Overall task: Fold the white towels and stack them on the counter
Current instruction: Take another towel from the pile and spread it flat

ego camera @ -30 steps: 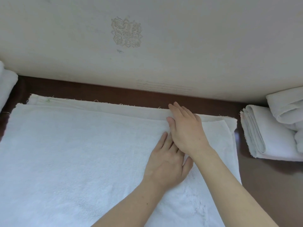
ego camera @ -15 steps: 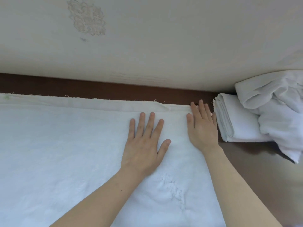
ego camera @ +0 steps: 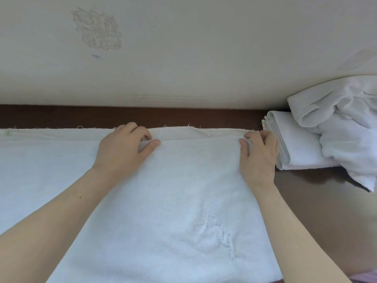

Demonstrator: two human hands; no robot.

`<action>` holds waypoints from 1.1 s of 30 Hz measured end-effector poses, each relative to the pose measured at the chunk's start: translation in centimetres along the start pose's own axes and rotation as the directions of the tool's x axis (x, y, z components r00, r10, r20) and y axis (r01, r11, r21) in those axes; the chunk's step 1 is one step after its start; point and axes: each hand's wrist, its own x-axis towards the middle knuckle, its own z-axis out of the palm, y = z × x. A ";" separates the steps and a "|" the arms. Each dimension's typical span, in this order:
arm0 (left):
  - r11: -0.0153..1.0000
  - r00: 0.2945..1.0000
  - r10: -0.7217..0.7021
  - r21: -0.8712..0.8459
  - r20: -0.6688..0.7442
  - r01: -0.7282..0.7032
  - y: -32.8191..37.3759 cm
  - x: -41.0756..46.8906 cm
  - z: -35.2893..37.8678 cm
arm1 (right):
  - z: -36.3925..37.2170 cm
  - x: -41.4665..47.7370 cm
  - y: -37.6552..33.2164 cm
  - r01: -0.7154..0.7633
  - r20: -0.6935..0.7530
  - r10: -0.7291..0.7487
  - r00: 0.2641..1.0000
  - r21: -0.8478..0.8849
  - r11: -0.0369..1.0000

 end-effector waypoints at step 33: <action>0.930 0.857 0.354 0.046 -0.376 -0.364 -1.2 -0.9 -1.1 | -3.8 -5.5 0.8 0.040 -0.111 -0.002 0.994 0.341 0.939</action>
